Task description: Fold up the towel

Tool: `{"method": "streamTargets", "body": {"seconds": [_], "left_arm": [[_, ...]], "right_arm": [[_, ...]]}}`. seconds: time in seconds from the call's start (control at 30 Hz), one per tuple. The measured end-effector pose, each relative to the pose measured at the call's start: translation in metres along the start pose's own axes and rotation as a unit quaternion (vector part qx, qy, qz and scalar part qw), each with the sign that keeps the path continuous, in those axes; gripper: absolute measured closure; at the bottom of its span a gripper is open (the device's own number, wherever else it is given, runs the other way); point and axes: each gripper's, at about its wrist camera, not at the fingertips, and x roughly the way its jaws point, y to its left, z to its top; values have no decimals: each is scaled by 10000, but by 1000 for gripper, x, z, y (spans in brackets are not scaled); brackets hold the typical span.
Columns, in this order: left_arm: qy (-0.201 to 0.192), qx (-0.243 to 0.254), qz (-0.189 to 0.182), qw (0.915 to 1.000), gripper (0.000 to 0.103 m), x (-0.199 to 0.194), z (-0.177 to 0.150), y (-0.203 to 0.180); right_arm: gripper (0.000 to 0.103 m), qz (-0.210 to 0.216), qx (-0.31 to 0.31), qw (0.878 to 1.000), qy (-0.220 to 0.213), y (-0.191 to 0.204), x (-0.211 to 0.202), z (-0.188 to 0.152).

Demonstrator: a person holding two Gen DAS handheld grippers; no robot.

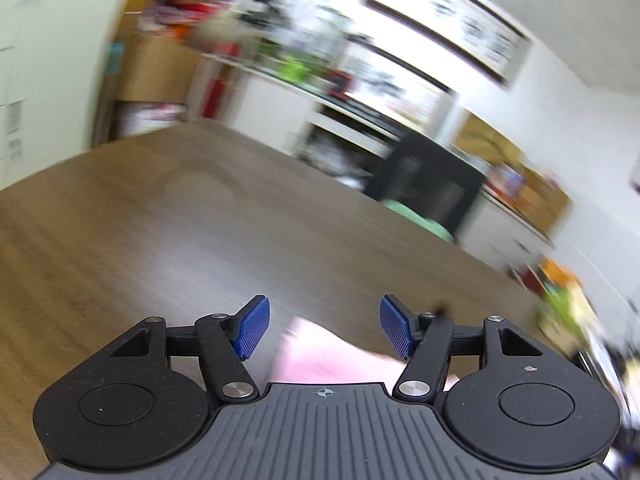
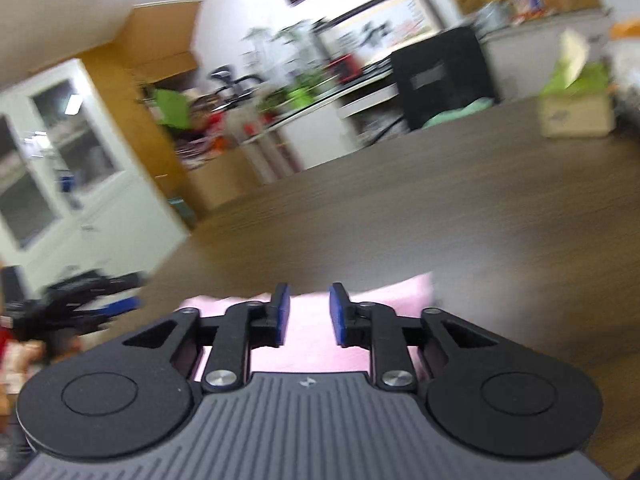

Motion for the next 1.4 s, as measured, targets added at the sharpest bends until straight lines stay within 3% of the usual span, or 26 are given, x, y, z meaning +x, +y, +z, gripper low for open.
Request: {"method": "streamTargets", "body": {"seconds": [0.07, 0.23, 0.43, 0.5, 0.6, 0.7, 0.77, 1.0, 1.03, 1.13, 1.2, 1.27, 1.4], "left_arm": [[298, 214, -303, 9989, 41, 1, -8, -9], [884, 449, -665, 9928, 41, -3, -27, -14], [1308, 813, -733, 9853, 42, -15, -44, -14], [1384, 937, -645, 9838, 45, -18, -51, -16], [1386, 1181, -527, 9819, 48, -24, -56, -17], [1382, 1589, -297, 9771, 63, -26, -60, -22], [1403, 1895, -172, 9716, 63, -25, -63, -27], [1458, 2502, 148, 9570, 62, -26, -75, -43], [1461, 2512, 179, 9567, 61, -28, -75, -43], [1457, 2460, 239, 9580, 61, -31, -76, -43], [1441, 2463, 291, 9580, 61, -35, -76, -43], [1413, 2490, 345, 9575, 61, -38, -78, -46], [1412, 2444, 363, 9587, 61, -41, -79, -47]], "right_arm": [[55, 209, 154, 9994, 216, 2, 6, -5], [55, 431, 517, 9960, 595, -2, 11, -16], [55, 844, 1114, 9877, 702, -18, -11, -25], [55, 595, 1129, 9890, 742, -23, -18, -29], [63, 331, 1169, 9898, 749, -35, -24, -33], [73, 342, 1179, 9894, 769, -45, -27, -34], [89, 204, 1004, 9914, 812, -45, -25, -32], [89, -332, 275, 9943, 978, -22, -22, -25], [88, -398, 162, 9941, 994, -16, -21, -25], [72, -536, -170, 9936, 977, 3, -20, -25], [65, -857, -659, 9907, 824, 26, -18, -19], [48, -886, -929, 9888, 761, 42, -14, -15], [44, -685, -1439, 9818, 1036, 85, 23, -10]]}}
